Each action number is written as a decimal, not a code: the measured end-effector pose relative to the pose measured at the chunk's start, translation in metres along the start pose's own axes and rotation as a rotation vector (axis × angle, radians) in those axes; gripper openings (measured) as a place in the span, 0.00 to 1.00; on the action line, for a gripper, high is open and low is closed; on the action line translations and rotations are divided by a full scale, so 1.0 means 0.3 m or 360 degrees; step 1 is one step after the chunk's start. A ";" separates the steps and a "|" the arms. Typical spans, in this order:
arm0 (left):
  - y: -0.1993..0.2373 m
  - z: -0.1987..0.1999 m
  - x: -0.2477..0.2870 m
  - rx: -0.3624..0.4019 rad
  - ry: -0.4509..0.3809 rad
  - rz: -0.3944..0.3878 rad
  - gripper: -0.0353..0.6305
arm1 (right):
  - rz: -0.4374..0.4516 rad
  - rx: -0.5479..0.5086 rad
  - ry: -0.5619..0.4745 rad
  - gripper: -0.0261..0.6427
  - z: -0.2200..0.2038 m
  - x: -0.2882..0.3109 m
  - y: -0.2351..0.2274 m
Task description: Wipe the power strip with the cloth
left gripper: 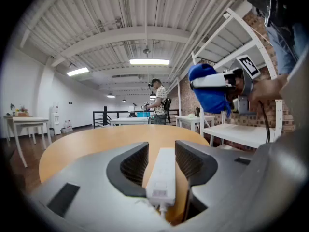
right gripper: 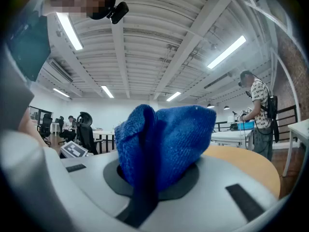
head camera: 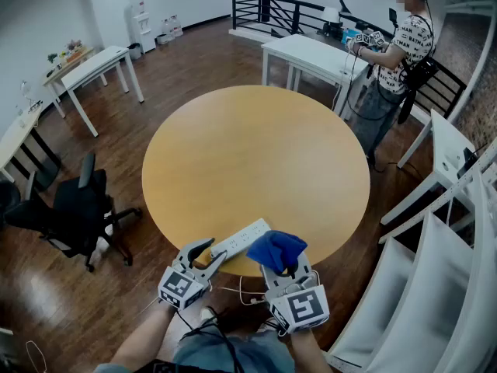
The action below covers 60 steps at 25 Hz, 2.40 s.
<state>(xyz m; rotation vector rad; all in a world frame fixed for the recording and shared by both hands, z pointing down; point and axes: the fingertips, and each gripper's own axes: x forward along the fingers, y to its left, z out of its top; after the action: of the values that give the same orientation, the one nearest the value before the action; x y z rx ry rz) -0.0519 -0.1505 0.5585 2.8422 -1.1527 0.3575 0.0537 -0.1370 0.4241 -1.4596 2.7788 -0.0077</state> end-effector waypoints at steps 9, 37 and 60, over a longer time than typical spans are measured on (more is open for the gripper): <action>0.053 -0.249 0.071 0.0050 0.0118 0.0073 0.53 | 0.0062 0.0032 0.0097 0.13 -0.142 -0.009 0.049; -0.005 -0.317 0.116 0.0218 0.0588 -0.0017 0.49 | 0.0007 0.0074 0.0113 0.13 -0.172 -0.055 0.022; -0.066 -0.291 0.121 0.0223 0.0481 -0.0065 0.48 | -0.0044 0.0203 0.0150 0.13 -0.208 -0.083 -0.041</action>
<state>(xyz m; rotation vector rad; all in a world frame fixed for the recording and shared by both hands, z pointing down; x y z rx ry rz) -0.0299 -0.1490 0.6525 2.7883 -1.0452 0.8621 0.0778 -0.1234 0.4866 -1.5043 2.7704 -0.2553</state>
